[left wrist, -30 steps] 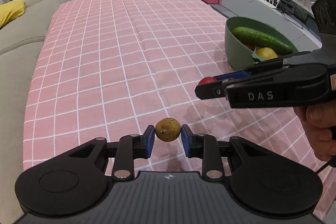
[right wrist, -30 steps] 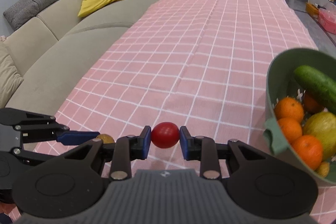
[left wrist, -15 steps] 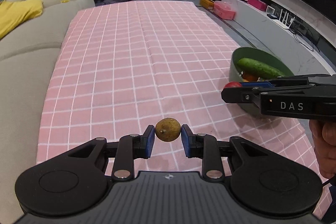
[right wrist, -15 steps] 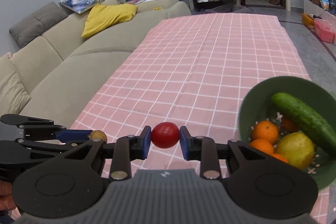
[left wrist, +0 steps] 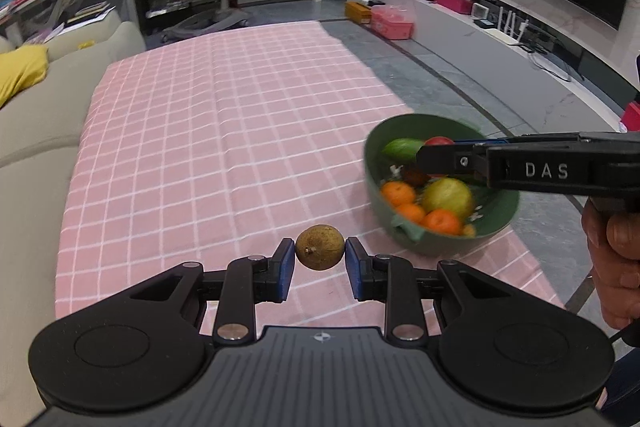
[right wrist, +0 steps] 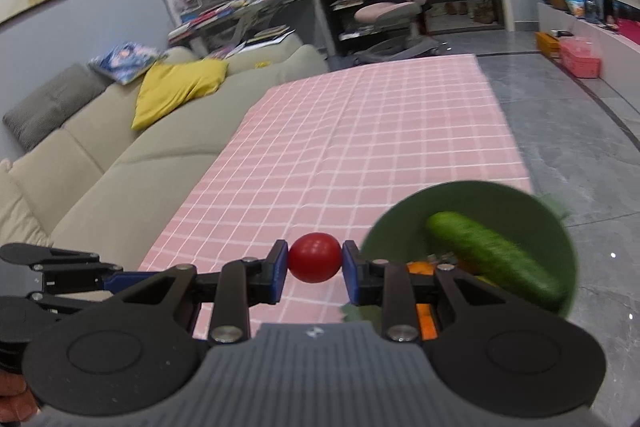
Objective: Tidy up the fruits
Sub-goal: 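Carry the tomato and kiwi over the colander and release both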
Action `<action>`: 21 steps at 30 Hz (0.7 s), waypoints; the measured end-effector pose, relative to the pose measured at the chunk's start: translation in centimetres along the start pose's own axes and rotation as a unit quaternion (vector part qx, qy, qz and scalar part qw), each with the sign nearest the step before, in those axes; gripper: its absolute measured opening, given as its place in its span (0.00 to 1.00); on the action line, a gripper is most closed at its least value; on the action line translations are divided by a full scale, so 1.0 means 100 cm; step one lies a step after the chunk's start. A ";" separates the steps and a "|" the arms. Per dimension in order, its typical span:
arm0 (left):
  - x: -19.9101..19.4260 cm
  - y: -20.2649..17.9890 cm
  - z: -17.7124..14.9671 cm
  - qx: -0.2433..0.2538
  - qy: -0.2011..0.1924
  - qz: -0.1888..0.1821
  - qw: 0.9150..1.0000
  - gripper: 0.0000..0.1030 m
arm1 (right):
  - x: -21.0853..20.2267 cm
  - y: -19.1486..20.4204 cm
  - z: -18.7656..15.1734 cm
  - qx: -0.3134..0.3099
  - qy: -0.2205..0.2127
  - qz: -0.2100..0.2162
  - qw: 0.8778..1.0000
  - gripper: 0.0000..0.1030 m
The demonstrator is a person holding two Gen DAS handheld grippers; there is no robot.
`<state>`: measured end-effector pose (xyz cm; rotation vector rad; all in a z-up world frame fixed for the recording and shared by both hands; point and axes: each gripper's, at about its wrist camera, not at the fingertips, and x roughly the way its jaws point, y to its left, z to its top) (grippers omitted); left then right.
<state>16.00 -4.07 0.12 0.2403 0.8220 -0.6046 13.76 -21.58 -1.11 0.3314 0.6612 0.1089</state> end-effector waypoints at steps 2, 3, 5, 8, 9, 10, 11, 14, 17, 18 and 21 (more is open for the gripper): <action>0.002 -0.009 0.004 0.005 0.001 -0.003 1.000 0.31 | -0.006 -0.010 0.004 0.006 0.000 -0.005 1.000 0.25; 0.003 -0.014 0.007 0.007 0.001 -0.003 1.000 0.31 | -0.010 -0.015 0.005 0.009 -0.003 -0.009 1.000 0.25; 0.005 -0.023 0.012 0.011 0.000 -0.005 1.000 0.32 | -0.017 -0.025 0.007 0.014 -0.005 -0.018 1.000 0.25; 0.009 -0.035 0.017 0.018 0.000 -0.005 1.000 0.31 | -0.028 -0.043 0.012 0.020 -0.011 -0.031 0.999 0.25; 0.010 -0.039 0.018 0.019 0.000 -0.005 1.000 0.32 | -0.032 -0.051 0.015 0.027 -0.012 -0.033 0.999 0.25; 0.012 -0.044 0.018 0.020 0.001 -0.005 1.000 0.32 | -0.036 -0.059 0.017 0.036 -0.014 -0.036 0.999 0.25; 0.014 -0.049 0.018 0.022 0.002 -0.007 1.000 0.32 | -0.040 -0.068 0.019 0.047 -0.018 -0.039 0.998 0.25; 0.024 -0.063 0.019 0.025 0.008 -0.017 1.000 0.31 | -0.052 -0.091 0.027 0.072 -0.028 -0.048 0.996 0.25; 0.038 -0.077 0.019 0.022 0.014 -0.027 0.999 0.32 | -0.059 -0.107 0.030 0.087 -0.030 -0.058 0.994 0.25; 0.041 -0.080 0.021 0.023 0.014 -0.031 0.999 0.32 | -0.059 -0.110 0.030 0.091 -0.027 -0.059 0.994 0.25; 0.056 -0.093 0.026 0.027 0.016 -0.041 0.999 0.32 | -0.054 -0.116 0.030 0.095 -0.016 -0.060 0.994 0.25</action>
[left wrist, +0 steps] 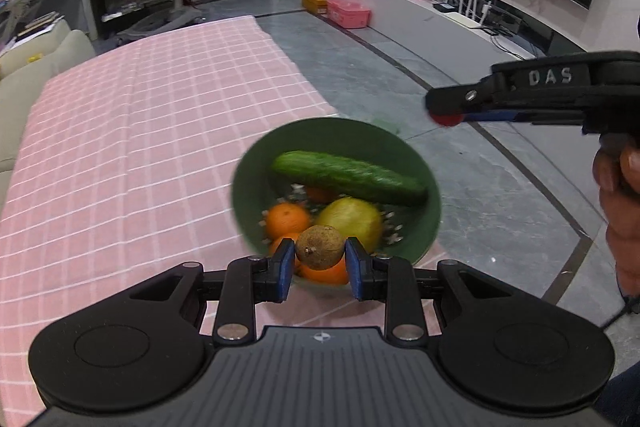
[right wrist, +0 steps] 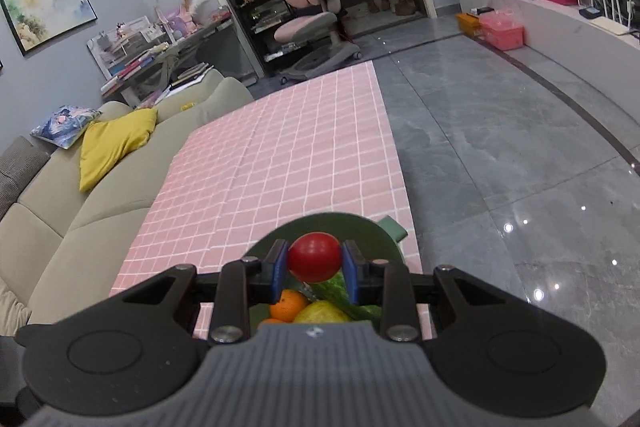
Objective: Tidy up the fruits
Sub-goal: 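Carry the tomato and kiwi over the colander and release both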
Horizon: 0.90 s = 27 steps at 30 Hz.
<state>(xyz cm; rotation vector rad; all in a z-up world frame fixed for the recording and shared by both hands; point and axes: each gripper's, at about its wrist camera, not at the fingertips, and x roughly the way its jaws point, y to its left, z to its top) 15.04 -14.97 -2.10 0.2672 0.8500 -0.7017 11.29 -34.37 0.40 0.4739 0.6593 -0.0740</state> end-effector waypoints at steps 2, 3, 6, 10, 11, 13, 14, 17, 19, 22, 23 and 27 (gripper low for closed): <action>0.013 -0.004 0.005 0.012 0.010 0.003 1.000 0.31 | 0.008 0.002 -0.003 -0.007 0.017 0.003 1.000 0.25; 0.020 -0.006 0.008 0.020 0.017 0.007 1.000 0.31 | 0.014 0.006 -0.005 -0.013 0.029 0.001 0.999 0.25; 0.035 -0.010 0.013 0.041 0.031 0.010 0.999 0.31 | 0.029 0.009 -0.013 -0.026 0.058 -0.001 0.998 0.25; 0.043 -0.017 0.016 0.055 0.039 0.010 0.998 0.31 | 0.046 0.013 -0.023 -0.049 0.089 -0.018 0.995 0.25; 0.045 -0.019 0.015 0.056 0.042 0.009 0.998 0.31 | 0.050 0.013 -0.024 -0.056 0.095 -0.024 0.994 0.25; 0.050 -0.022 0.012 0.058 0.050 0.006 0.997 0.31 | 0.056 0.012 -0.028 -0.066 0.109 -0.031 0.991 0.25; 0.051 -0.024 0.010 0.060 0.053 0.004 0.997 0.31 | 0.059 0.011 -0.030 -0.067 0.117 -0.033 0.990 0.25; 0.055 -0.027 0.003 0.062 0.060 -0.004 0.996 0.31 | 0.064 0.010 -0.035 -0.073 0.132 -0.037 0.988 0.25; 0.057 -0.030 0.000 0.062 0.064 -0.007 0.996 0.31 | 0.068 0.011 -0.036 -0.081 0.140 -0.040 0.986 0.25; 0.058 -0.034 -0.002 0.061 0.067 -0.009 0.996 0.31 | 0.072 0.013 -0.039 -0.090 0.151 -0.042 0.984 0.25; 0.058 -0.035 -0.003 0.061 0.067 -0.010 0.996 0.31 | 0.073 0.013 -0.039 -0.092 0.153 -0.044 0.983 0.25; 0.057 -0.034 -0.002 0.055 0.067 -0.008 0.996 0.32 | 0.076 0.013 -0.041 -0.099 0.159 -0.048 0.981 0.26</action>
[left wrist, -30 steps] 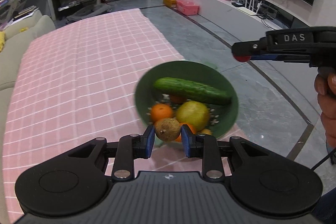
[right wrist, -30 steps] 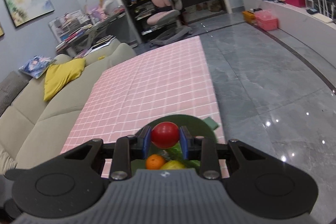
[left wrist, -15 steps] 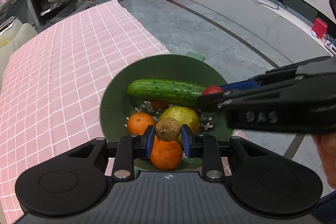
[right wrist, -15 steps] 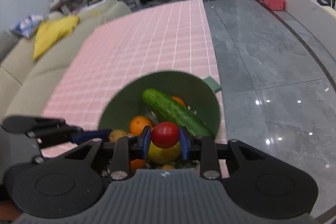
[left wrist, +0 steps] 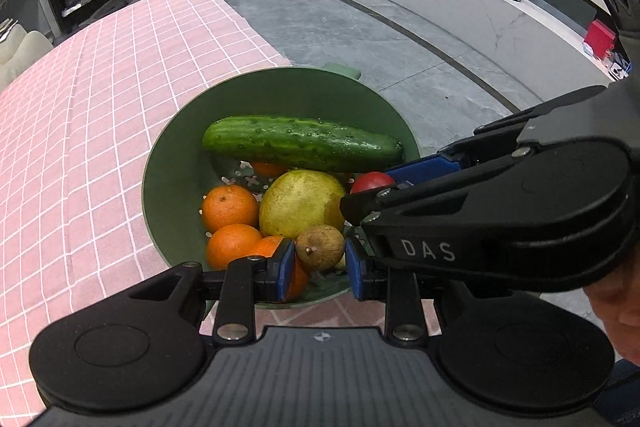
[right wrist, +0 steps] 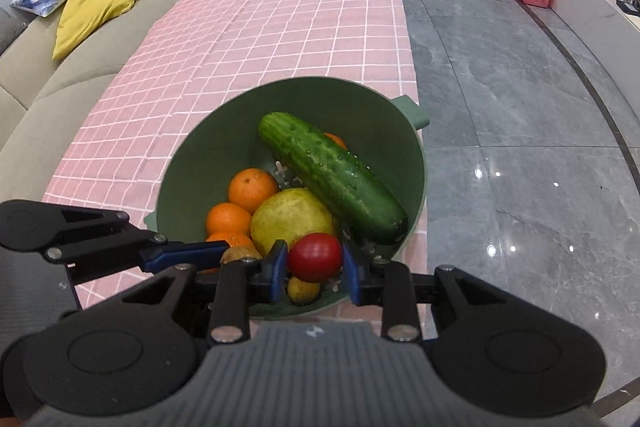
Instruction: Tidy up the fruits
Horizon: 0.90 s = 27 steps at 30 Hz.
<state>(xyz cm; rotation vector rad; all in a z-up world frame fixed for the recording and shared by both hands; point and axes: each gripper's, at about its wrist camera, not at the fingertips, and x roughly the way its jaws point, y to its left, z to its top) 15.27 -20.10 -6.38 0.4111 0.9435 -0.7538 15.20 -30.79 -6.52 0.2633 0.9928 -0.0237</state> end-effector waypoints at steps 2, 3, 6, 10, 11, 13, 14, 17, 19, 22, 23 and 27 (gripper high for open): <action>-0.001 0.000 0.000 -0.003 0.000 0.000 1.000 0.33 | 0.000 -0.001 0.000 -0.001 0.001 -0.001 1.000 0.26; -0.002 0.001 0.000 -0.006 0.000 0.001 1.000 0.42 | 0.000 -0.001 0.001 0.000 0.001 -0.001 1.000 0.26; -0.010 0.002 0.003 -0.020 -0.010 0.009 1.000 0.66 | -0.004 -0.002 0.002 0.001 -0.007 -0.001 1.000 0.38; -0.027 0.009 0.003 -0.049 -0.029 0.008 0.998 0.67 | -0.015 -0.002 0.005 0.003 -0.023 -0.002 1.000 0.41; -0.032 0.011 0.002 -0.058 -0.031 0.008 0.998 0.67 | -0.017 -0.003 0.005 0.005 -0.026 -0.001 1.000 0.41; -0.044 0.015 -0.001 -0.080 -0.038 0.014 0.996 0.67 | -0.022 -0.003 0.006 0.006 -0.031 -0.002 1.000 0.41; -0.048 0.019 -0.004 -0.090 -0.040 0.017 0.995 0.67 | -0.025 -0.002 0.005 0.005 -0.034 -0.003 0.999 0.41; -0.062 0.026 -0.007 -0.133 -0.037 0.030 0.990 0.68 | -0.035 -0.002 0.005 0.004 -0.041 -0.001 0.999 0.41; -0.071 0.027 -0.009 -0.158 -0.035 0.039 0.986 0.68 | -0.041 -0.002 0.004 0.002 -0.046 -0.001 0.999 0.41; -0.084 0.026 -0.010 -0.182 -0.038 0.050 0.981 0.68 | -0.050 -0.001 0.001 -0.001 -0.053 -0.001 0.999 0.41; -0.088 0.024 -0.009 -0.187 -0.038 0.056 0.980 0.68 | -0.053 -0.001 0.000 -0.002 -0.054 -0.001 0.999 0.41; -0.100 0.014 -0.005 -0.191 -0.042 0.081 0.977 0.70 | -0.065 0.001 -0.005 -0.007 -0.061 -0.007 0.998 0.42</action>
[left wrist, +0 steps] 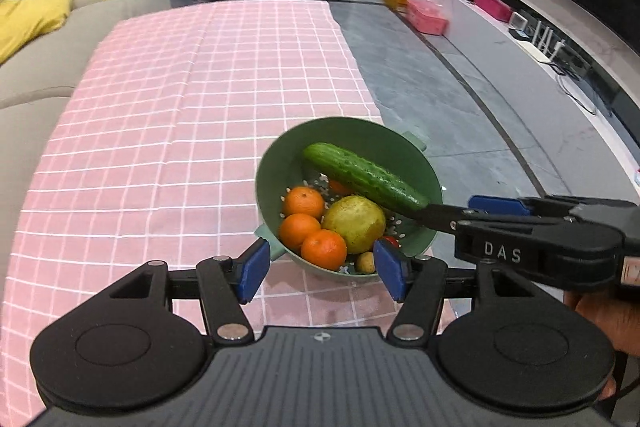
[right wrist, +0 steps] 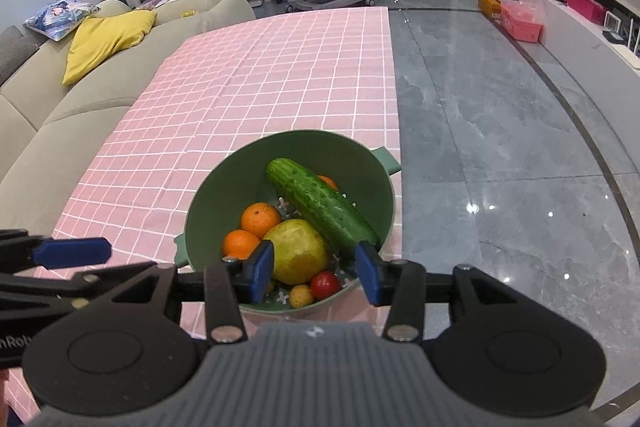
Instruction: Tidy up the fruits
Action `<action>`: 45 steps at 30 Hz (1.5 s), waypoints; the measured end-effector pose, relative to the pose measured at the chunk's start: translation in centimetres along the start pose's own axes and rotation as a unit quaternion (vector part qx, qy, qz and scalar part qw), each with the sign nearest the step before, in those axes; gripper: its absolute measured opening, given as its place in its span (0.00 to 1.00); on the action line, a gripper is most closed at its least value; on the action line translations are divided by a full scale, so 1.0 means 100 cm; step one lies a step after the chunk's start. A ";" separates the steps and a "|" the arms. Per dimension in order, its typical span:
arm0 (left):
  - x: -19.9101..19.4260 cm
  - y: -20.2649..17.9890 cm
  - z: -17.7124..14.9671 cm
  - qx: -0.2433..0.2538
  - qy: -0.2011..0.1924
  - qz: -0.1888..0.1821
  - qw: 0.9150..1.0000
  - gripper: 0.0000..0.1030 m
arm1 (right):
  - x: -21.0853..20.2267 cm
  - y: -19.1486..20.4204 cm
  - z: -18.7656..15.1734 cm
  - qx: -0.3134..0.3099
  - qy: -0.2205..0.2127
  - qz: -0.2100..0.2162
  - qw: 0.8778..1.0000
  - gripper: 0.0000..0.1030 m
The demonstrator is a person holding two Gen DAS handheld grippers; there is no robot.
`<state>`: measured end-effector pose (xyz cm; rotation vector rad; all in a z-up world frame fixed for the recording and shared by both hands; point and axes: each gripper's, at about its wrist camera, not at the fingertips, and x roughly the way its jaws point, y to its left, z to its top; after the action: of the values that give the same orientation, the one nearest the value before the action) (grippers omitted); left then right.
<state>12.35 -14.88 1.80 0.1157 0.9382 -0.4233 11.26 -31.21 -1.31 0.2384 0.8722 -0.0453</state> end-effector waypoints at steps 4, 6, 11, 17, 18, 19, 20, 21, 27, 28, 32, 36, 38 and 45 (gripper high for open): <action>-0.007 -0.009 -0.004 -0.004 -0.002 0.023 1.000 0.73 | -0.017 -0.001 -0.005 -0.002 -0.010 -0.013 1.000 0.55; -0.010 -0.013 -0.008 -0.010 -0.001 0.029 1.000 0.74 | -0.026 -0.002 -0.009 0.001 -0.015 -0.017 1.000 0.59; -0.014 -0.020 -0.016 -0.021 -0.003 0.031 0.999 0.78 | -0.046 -0.005 -0.018 0.000 -0.023 -0.026 0.999 0.62; -0.014 -0.029 -0.021 -0.022 0.001 0.047 0.999 0.82 | -0.053 -0.011 -0.025 0.003 -0.020 -0.028 0.999 0.62; -0.015 -0.030 -0.022 -0.021 0.001 0.048 0.999 0.82 | -0.054 -0.011 -0.026 0.002 -0.019 -0.030 0.999 0.62; -0.015 -0.032 -0.022 -0.020 0.001 0.050 0.999 0.82 | -0.055 -0.012 -0.026 0.001 -0.019 -0.031 0.999 0.62; -0.015 -0.033 -0.022 -0.019 0.001 0.051 0.999 0.82 | -0.055 -0.012 -0.027 0.001 -0.019 -0.032 0.999 0.62; -0.016 -0.034 -0.023 -0.018 0.001 0.051 0.999 0.82 | -0.055 -0.012 -0.027 0.001 -0.019 -0.033 0.999 0.62; -0.017 -0.039 -0.023 -0.015 0.000 0.051 0.999 0.82 | -0.057 -0.016 -0.028 0.003 -0.021 -0.035 0.999 0.62; -0.016 -0.040 -0.023 -0.014 0.000 0.052 0.999 0.82 | -0.057 -0.016 -0.028 0.003 -0.021 -0.036 0.999 0.62; -0.016 -0.043 -0.023 -0.004 -0.003 0.060 0.998 0.82 | -0.058 -0.015 -0.029 -0.002 -0.021 -0.041 0.999 0.62; -0.016 -0.044 -0.024 -0.006 -0.003 0.058 0.998 0.82 | -0.059 -0.016 -0.029 -0.002 -0.021 -0.041 0.999 0.62; -0.017 -0.045 -0.024 -0.006 -0.002 0.058 0.998 0.82 | -0.059 -0.016 -0.029 -0.003 -0.021 -0.042 0.999 0.62; -0.016 -0.045 -0.024 -0.003 -0.001 0.059 0.998 0.81 | -0.059 -0.016 -0.029 -0.004 -0.019 -0.043 0.999 0.62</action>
<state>7.86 -17.87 2.00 0.1642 0.9258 -0.3108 5.08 -32.41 1.06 0.1922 0.8444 -0.1253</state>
